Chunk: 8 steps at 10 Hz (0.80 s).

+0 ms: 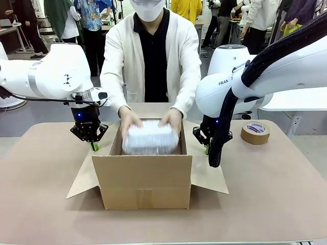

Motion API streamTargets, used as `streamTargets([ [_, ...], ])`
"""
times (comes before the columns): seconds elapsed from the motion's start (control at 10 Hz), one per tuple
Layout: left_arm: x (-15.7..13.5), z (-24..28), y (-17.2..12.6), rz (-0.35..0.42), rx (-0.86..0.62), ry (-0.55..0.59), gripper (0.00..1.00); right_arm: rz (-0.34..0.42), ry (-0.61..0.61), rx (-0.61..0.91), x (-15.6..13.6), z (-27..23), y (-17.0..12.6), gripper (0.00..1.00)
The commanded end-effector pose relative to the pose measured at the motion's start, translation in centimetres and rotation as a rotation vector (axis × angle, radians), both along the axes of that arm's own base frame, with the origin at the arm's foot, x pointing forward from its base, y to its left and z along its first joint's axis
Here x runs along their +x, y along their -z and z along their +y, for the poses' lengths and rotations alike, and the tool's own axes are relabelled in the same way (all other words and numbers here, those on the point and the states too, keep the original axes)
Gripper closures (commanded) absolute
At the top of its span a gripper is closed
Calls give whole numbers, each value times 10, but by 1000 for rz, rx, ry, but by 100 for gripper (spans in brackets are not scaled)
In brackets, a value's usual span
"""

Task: Wrap the clocks to prevent damage.
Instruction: Once the human has placed the objects inside and stepped back, release both hands from the side flaps of the Package Box.

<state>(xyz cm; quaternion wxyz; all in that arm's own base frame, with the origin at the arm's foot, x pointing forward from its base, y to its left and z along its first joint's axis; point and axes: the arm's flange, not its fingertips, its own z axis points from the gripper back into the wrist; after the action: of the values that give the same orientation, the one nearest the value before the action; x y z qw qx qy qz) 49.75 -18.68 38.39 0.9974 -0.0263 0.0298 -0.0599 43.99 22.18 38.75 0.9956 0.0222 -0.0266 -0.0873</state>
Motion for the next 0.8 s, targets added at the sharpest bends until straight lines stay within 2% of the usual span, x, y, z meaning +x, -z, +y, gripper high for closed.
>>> streamTargets([
  [0.0, -1, 0, 1, 7, 5, 4, 100, -4, 0, 2, 0, 1, 0, 99],
  [0.7, -1, 0, 1, 7, 5, 4, 100, -4, 0, 2, 0, 1, 0, 99],
])
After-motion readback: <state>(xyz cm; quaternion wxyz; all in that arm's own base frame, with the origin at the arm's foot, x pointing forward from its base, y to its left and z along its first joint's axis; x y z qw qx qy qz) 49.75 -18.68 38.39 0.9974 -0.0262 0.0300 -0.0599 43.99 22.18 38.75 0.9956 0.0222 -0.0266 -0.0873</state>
